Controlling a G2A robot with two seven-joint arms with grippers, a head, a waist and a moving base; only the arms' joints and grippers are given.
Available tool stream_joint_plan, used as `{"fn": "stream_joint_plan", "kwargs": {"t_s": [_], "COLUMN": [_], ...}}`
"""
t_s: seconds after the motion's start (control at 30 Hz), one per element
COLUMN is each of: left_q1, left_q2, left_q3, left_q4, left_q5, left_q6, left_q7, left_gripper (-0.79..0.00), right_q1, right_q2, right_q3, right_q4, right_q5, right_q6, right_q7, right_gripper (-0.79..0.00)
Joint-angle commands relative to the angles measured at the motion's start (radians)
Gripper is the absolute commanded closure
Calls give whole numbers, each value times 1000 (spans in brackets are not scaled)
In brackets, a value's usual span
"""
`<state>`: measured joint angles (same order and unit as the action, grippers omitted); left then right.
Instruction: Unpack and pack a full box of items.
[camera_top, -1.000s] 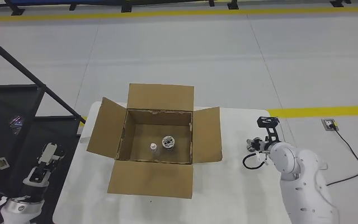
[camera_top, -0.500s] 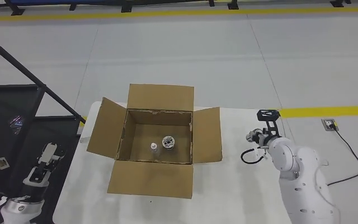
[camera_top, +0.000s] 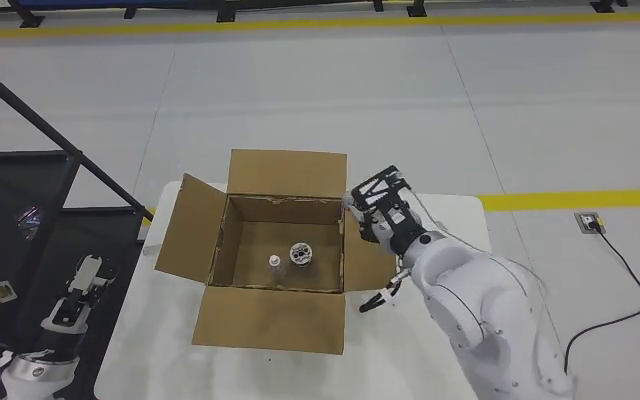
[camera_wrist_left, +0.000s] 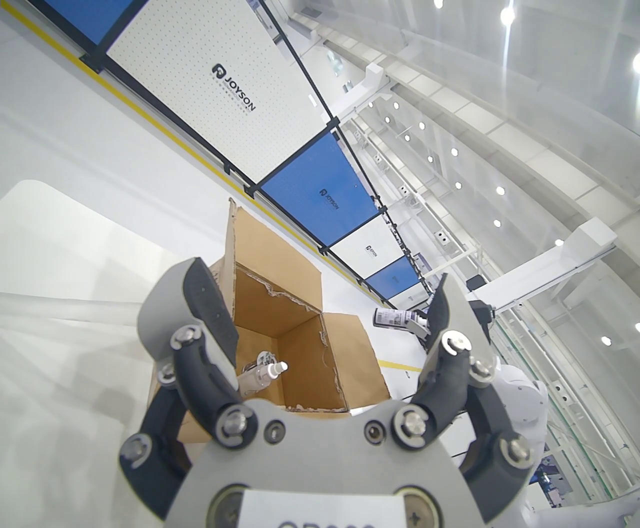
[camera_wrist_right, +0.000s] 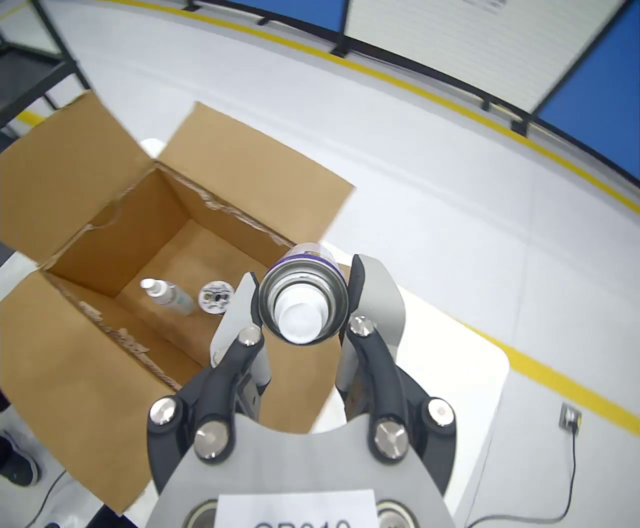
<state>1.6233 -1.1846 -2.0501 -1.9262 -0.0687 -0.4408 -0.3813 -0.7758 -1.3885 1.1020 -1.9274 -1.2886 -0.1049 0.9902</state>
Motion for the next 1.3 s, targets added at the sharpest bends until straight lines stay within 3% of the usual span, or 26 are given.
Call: {"fn": "stream_joint_plan", "kwargs": {"t_s": [0.0, 0.1, 0.27, 0.37, 0.57, 0.7, 0.93, 1.07, 1.13, 1.27], "left_q1": [0, 0, 0, 0, 0, 0, 0, 0, 0, 0], "left_q2": [0, 0, 0, 0, 0, 0, 0, 0, 0, 0], "left_q3": [0, 0, 0, 0, 0, 0, 0, 0, 0, 0], "left_q4": [0, 0, 0, 0, 0, 0, 0, 0, 0, 0], "left_q5": [0, 0, 0, 0, 0, 0, 0, 0, 0, 0], "left_q6": [0, 0, 0, 0, 0, 0, 0, 0, 0, 0], "left_q7": [0, 0, 0, 0, 0, 0, 0, 0, 0, 0], "left_gripper": [-785, -785, -785, -785, -785, -785, -785, -785, -785, -785], "right_q1": [96, 260, 478, 558, 639, 665, 695, 710, 718, 735], "right_q2": [-18, -64, -177, -249, -369, -428, -503, -532, -543, -561], "right_q3": [-98, -254, -478, -573, -658, -680, -689, -684, -683, -675], "right_q4": [103, 328, 705, 891, 1198, 1340, 1508, 1572, 1594, 1628], "right_q5": [34, 91, 223, 254, 339, 362, 391, 404, 406, 410], "right_q6": [-22, -31, -17, 11, 7, 7, -26, -51, -59, -73], "right_q7": [3, 25, -13, -50, -118, -161, -209, -229, -235, -253], "right_gripper": [0, 0, 0, 0, 0, -28, -332, -403, -489, -422]}}
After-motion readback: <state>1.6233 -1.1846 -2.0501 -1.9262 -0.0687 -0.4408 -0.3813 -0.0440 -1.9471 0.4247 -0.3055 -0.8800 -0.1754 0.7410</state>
